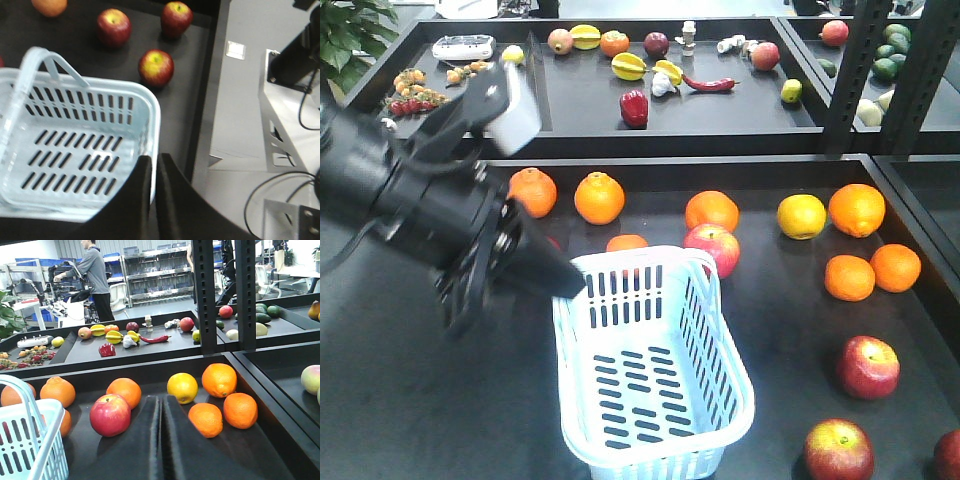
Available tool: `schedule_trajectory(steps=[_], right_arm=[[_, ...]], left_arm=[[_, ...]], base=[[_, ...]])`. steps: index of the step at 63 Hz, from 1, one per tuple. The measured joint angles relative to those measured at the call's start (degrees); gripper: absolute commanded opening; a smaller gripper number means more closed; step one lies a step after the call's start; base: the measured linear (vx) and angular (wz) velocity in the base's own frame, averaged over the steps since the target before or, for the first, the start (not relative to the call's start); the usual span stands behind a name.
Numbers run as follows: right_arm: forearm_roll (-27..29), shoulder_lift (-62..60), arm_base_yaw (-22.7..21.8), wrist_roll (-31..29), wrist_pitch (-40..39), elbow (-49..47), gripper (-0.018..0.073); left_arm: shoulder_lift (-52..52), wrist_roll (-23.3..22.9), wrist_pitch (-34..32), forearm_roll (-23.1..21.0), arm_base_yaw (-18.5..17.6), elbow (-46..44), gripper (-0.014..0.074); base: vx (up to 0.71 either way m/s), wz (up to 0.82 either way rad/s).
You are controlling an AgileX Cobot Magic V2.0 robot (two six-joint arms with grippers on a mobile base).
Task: Pick three apples into basket with both arms
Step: 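Open the left gripper and withdraw it from the basket handle, then reach the right gripper down over the red apple nearest the robot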
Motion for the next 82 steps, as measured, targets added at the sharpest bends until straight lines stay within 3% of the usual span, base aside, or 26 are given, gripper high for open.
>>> schedule_trajectory(steps=[14, 30, 40, 49, 68, 74, 82], right_arm=[[0.0, 0.0, 0.0, 0.0, 0.0, 0.0, -0.0005], [0.2, 0.0, 0.0, 0.0, 0.0, 0.0, -0.0005], [4.2, 0.0, 0.0, 1.2, -0.4, 0.0, -0.0005], [11.1, 0.0, 0.0, 3.2, -0.5, 0.0, -0.0005], [35.1, 0.0, 0.0, 8.7, -1.7, 0.0, -0.0005], [35.6, 0.0, 0.0, 6.9, 2.0, -2.7, -0.0005], [29.8, 2.6, 0.0, -1.1, 12.6, -16.9, -0.0005]], left_arm=[[-10.3, -2.0, -3.9, 0.1, 0.0, 14.4, -0.0008], [-29.8, -7.8, -21.5, -0.3, 0.0, 34.2, -0.0008], [-42.5, -11.1, -32.3, -0.6, 0.0, 45.9, -0.0008], [-51.3, -13.3, -36.0, -0.7, 0.0, 54.5, -0.0008], [-57.7, -13.4, -44.2, -1.2, 0.0, 57.7, -0.0008], [-57.7, -13.4, -44.2, -1.2, 0.0, 57.7, -0.0008], [-57.7, -13.4, -44.2, -1.2, 0.0, 57.7, -0.0008]], base=[[0.0, 0.0], [0.0, 0.0], [0.0, 0.0], [0.0, 0.0], [0.0, 0.0], [0.0, 0.0], [0.0, 0.0]])
